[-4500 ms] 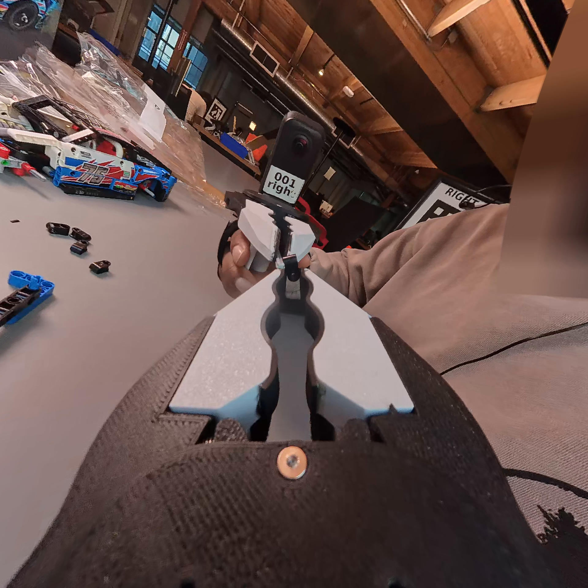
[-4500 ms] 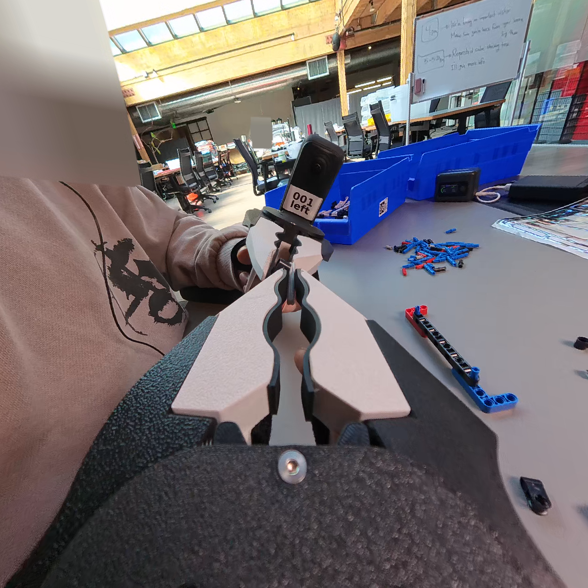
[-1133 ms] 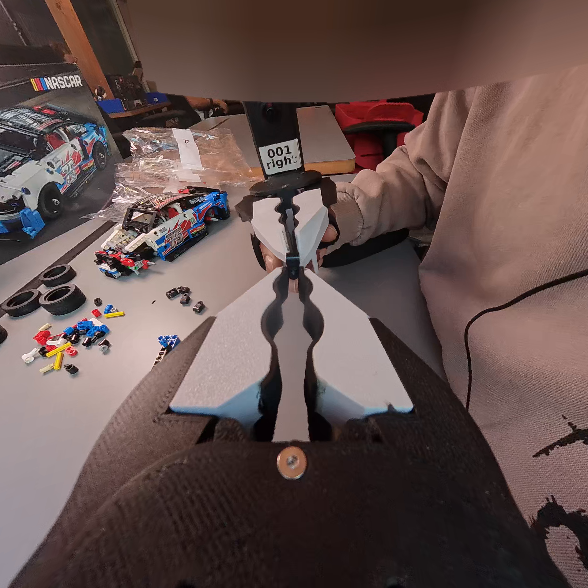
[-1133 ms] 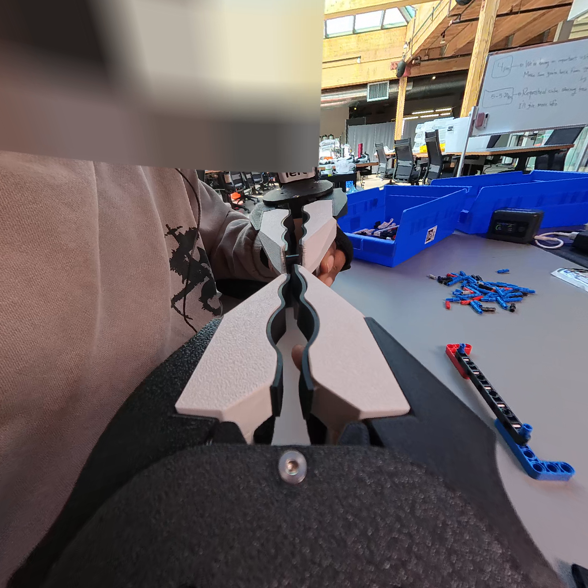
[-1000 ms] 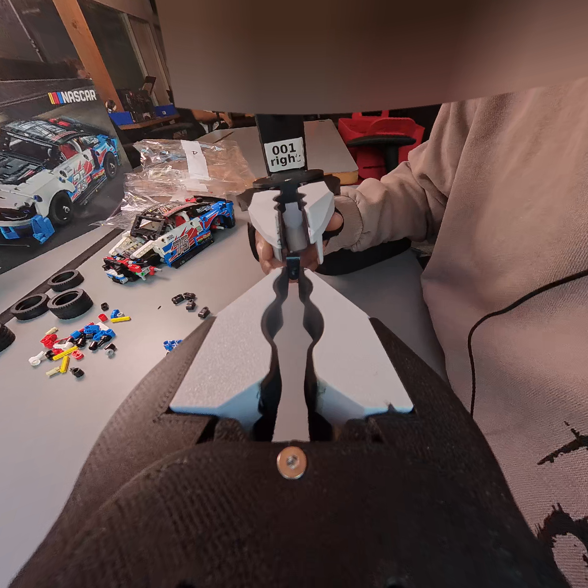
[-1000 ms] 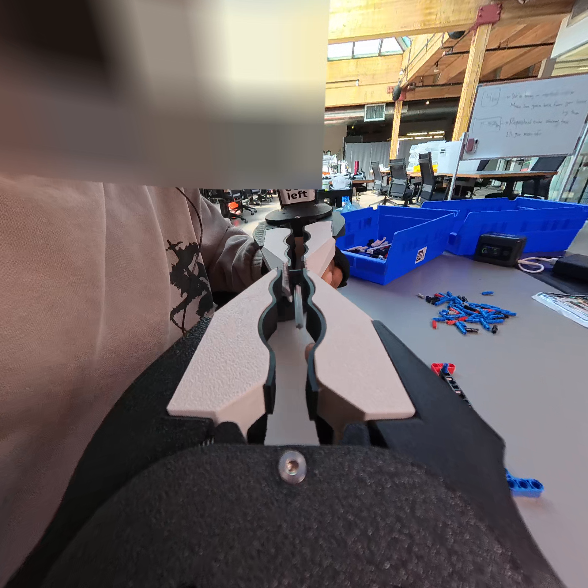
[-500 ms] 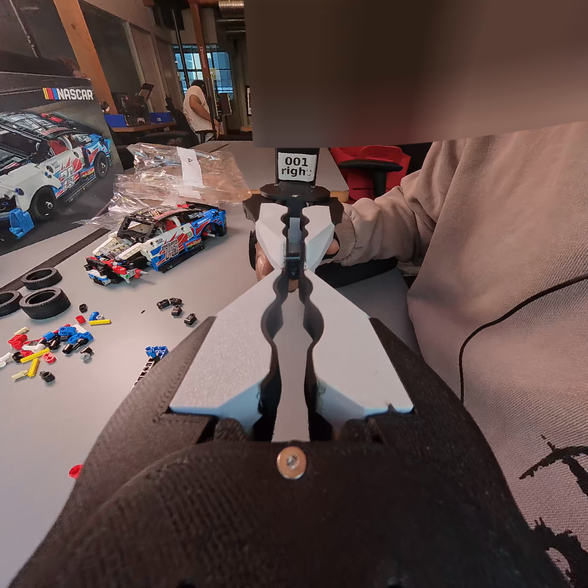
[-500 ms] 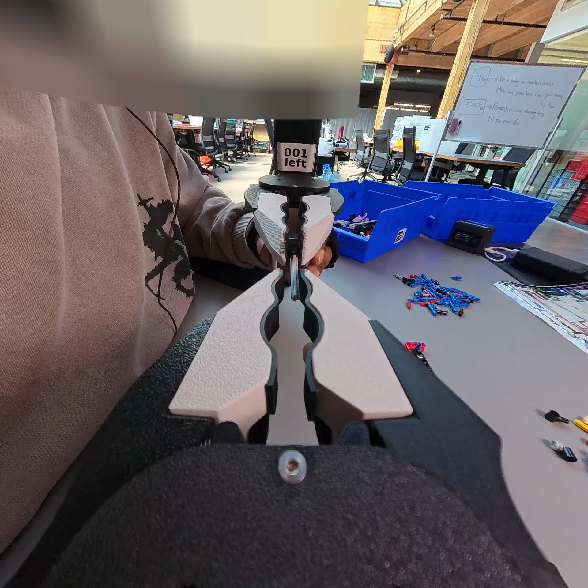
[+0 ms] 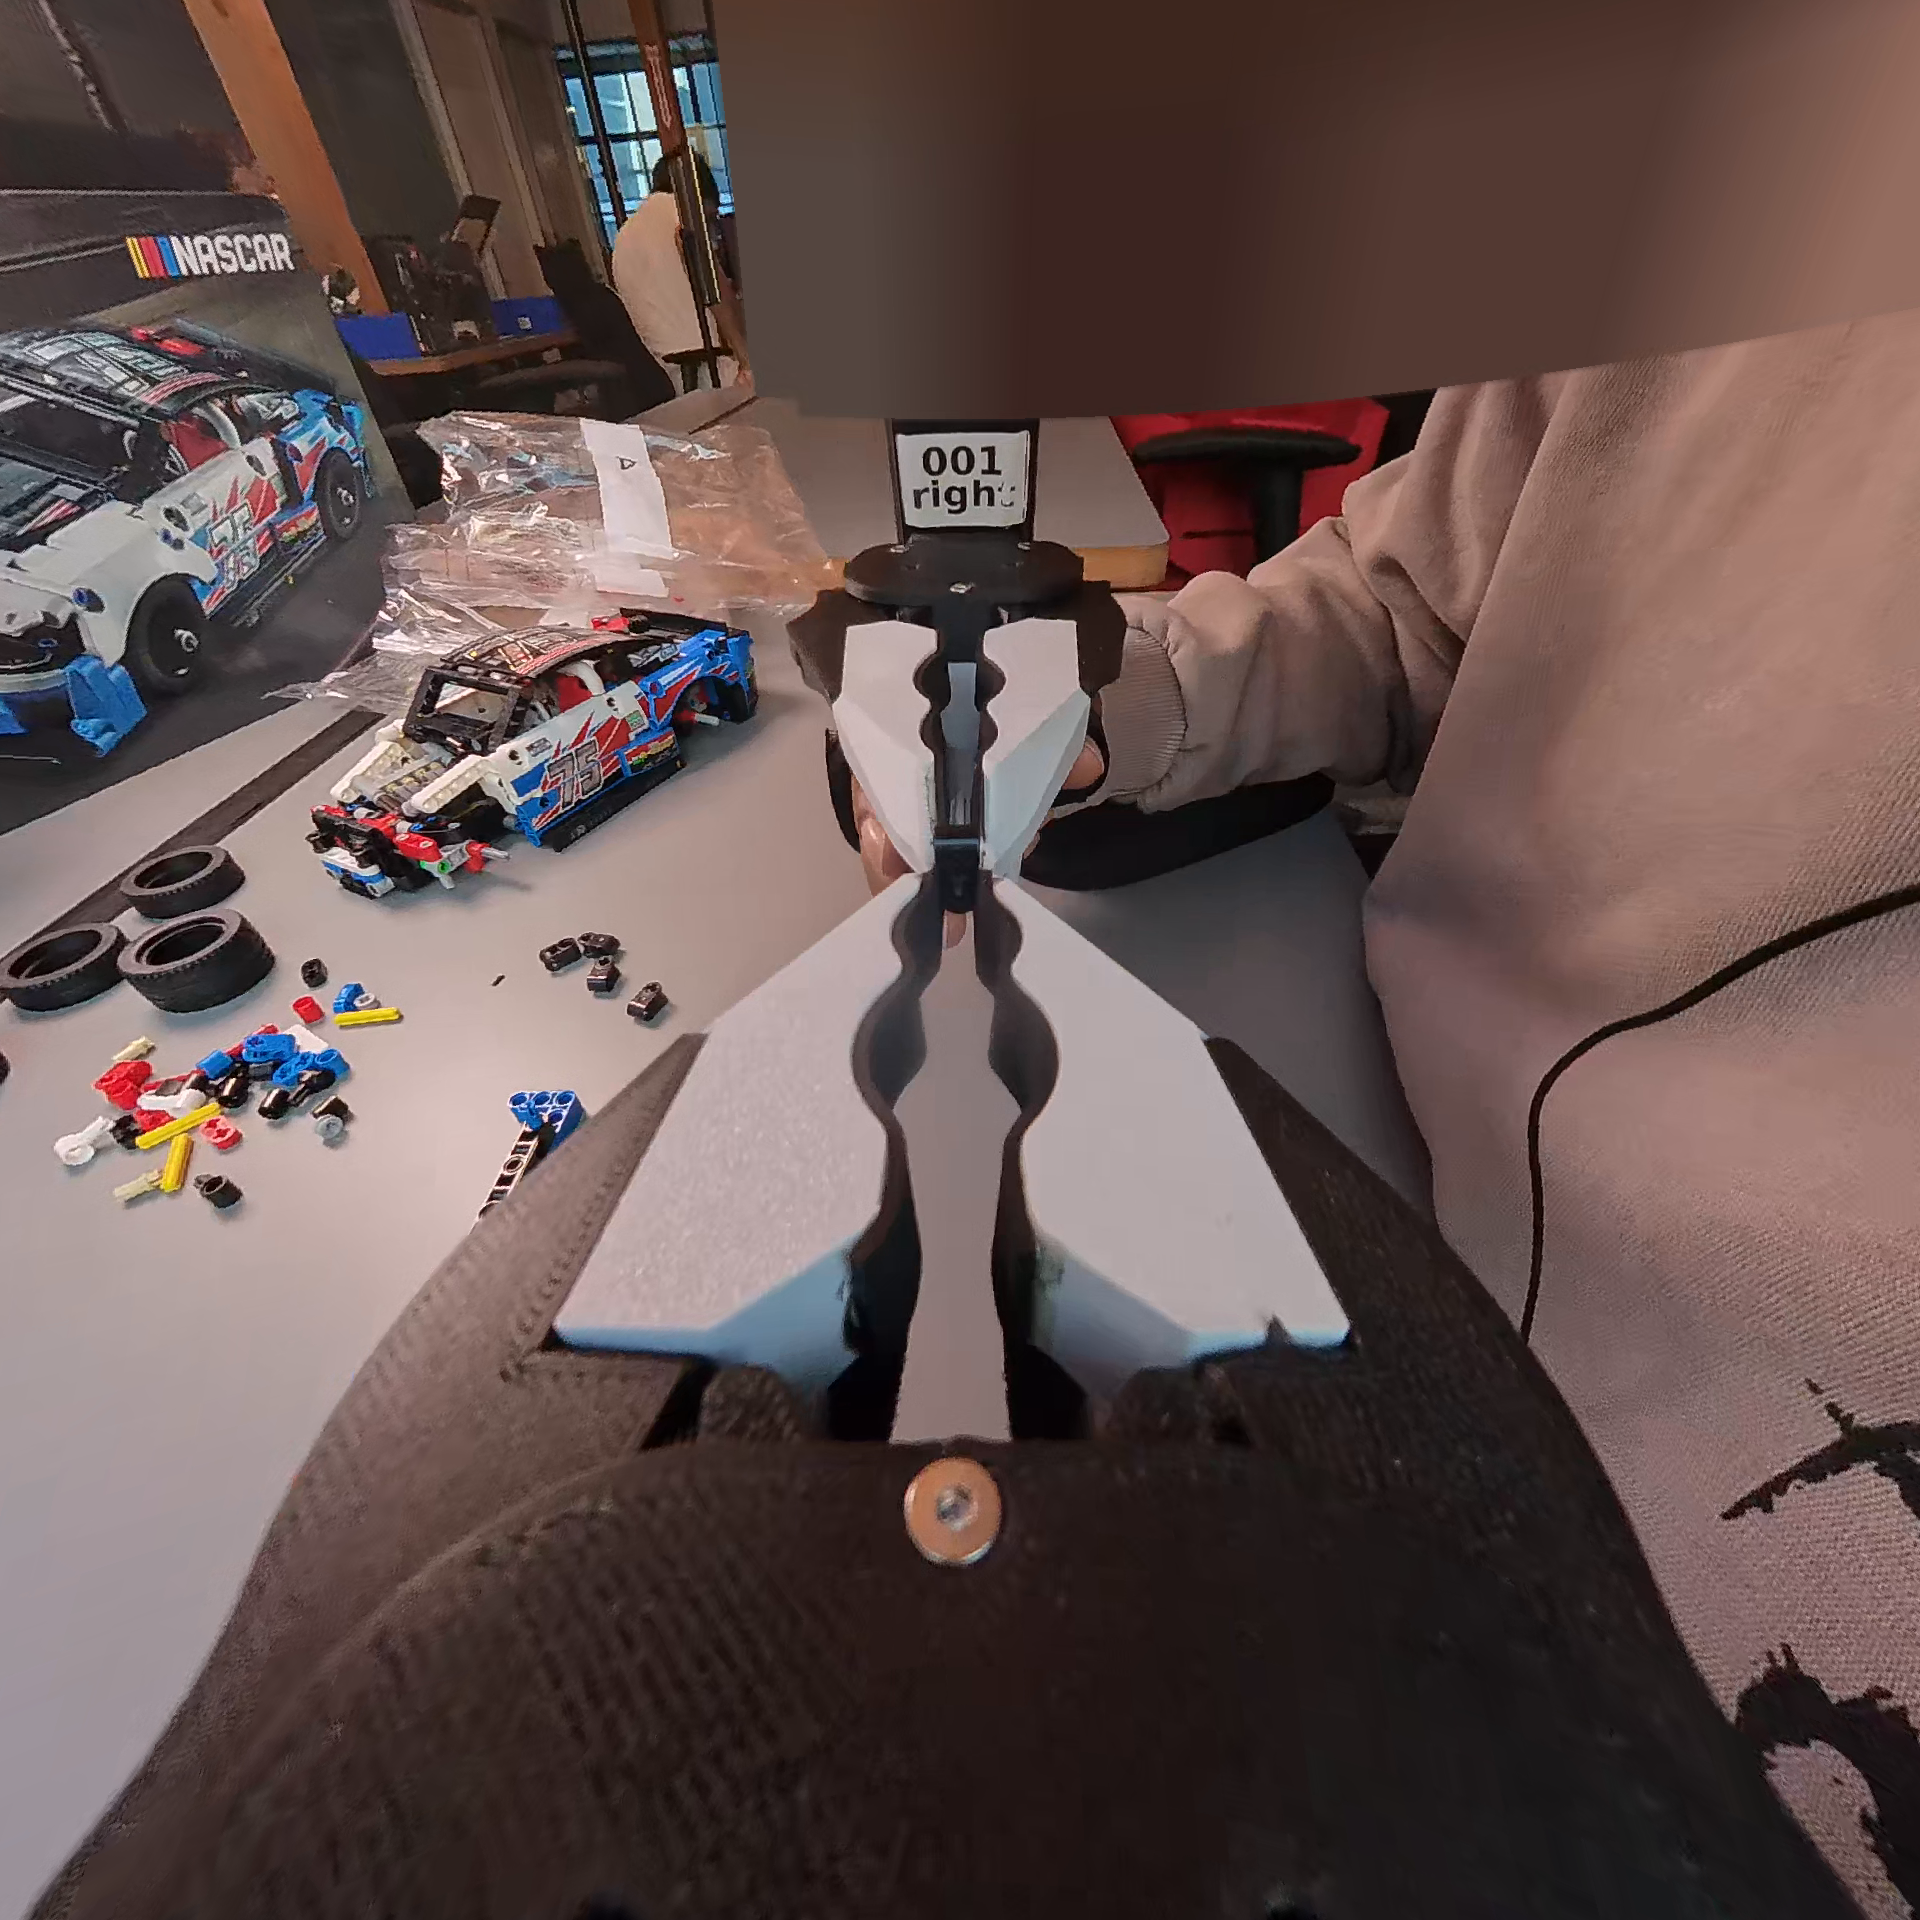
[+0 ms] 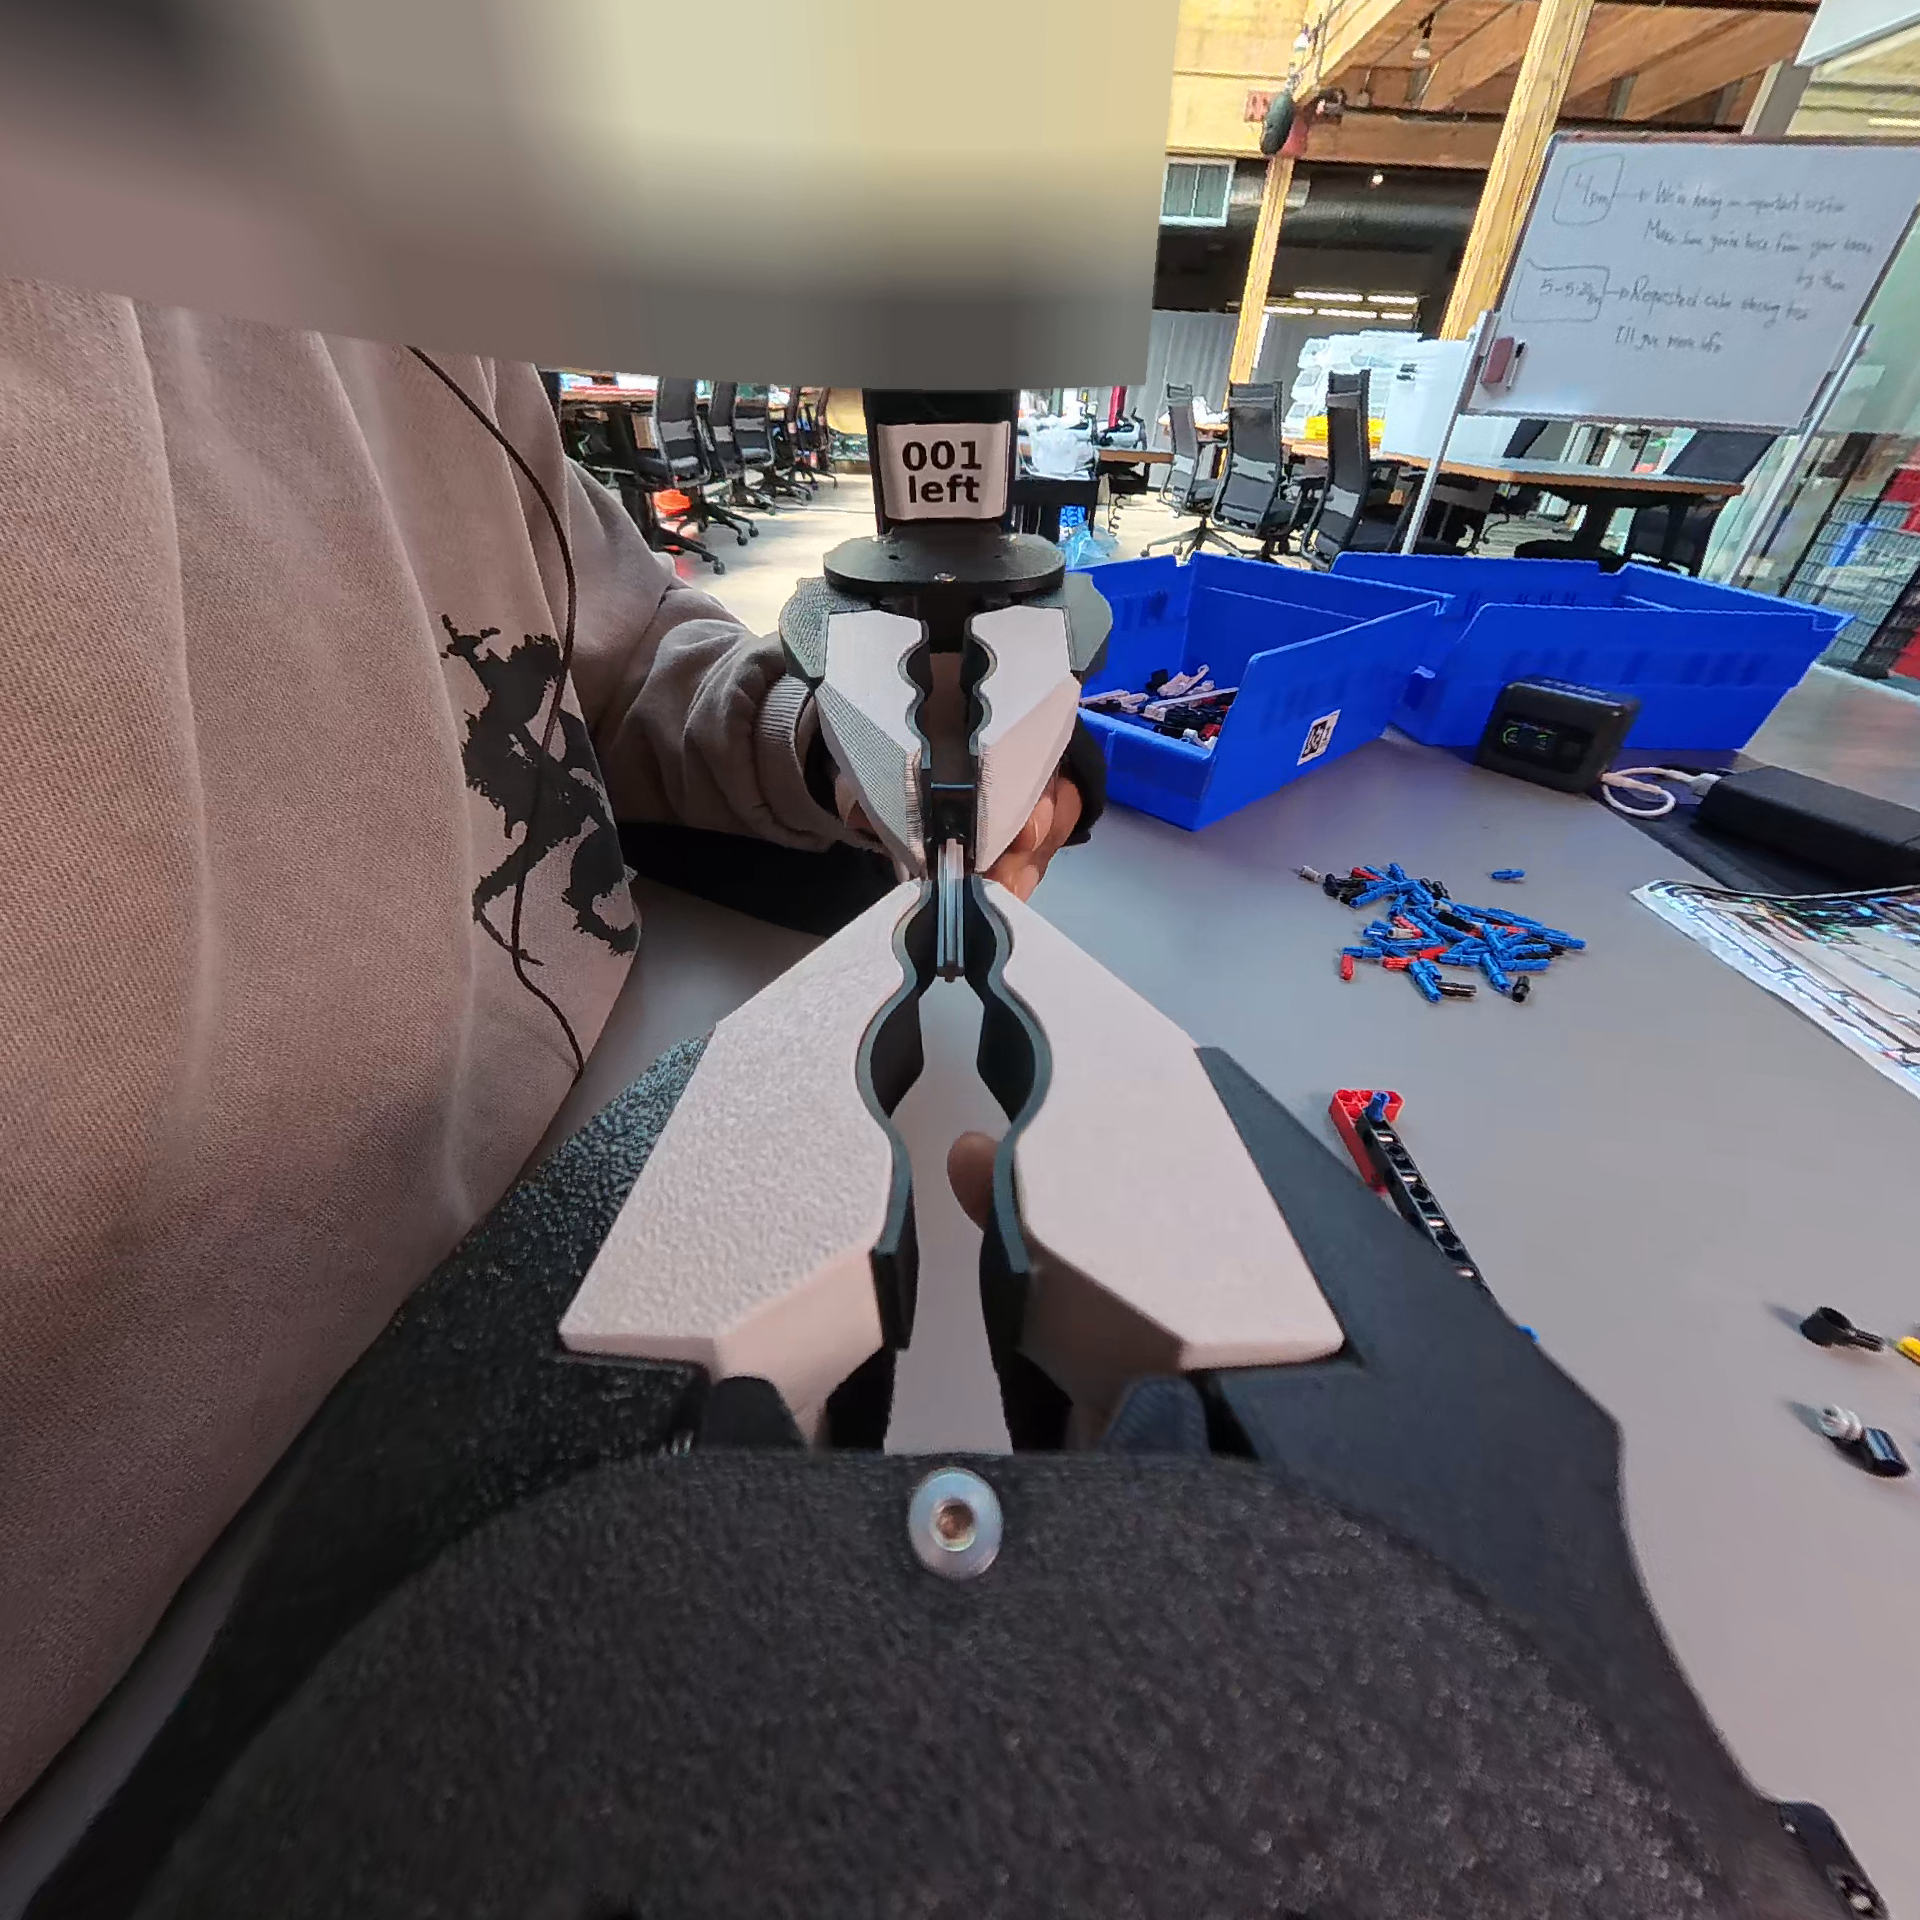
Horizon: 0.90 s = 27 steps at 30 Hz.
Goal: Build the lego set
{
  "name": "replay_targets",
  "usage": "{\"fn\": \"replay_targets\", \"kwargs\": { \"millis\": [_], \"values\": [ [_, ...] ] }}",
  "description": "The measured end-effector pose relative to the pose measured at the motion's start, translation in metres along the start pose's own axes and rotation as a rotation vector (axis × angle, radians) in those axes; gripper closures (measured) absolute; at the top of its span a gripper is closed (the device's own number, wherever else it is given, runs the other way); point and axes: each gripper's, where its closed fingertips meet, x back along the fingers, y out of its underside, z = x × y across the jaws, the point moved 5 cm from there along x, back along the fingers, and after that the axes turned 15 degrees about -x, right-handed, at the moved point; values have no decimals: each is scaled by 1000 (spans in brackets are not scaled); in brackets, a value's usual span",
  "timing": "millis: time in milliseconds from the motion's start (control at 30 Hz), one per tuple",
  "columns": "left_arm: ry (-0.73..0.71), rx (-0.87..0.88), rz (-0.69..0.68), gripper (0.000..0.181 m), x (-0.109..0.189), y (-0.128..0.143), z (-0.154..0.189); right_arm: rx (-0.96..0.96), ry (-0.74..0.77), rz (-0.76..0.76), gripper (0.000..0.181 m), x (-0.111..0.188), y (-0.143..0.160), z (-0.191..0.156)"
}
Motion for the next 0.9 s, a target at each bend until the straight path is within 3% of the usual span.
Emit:
{"fn": "replay_targets", "kwargs": {
  "millis": [700,900],
  "values": [
    [19,-177,-94,177,-3,6,11,-110,-86,-51,179,0,12,-2],
    [-10,-184,-119,177,-1,10,6,-107,-47,-43,179,-3,14,6]
  ]
}}
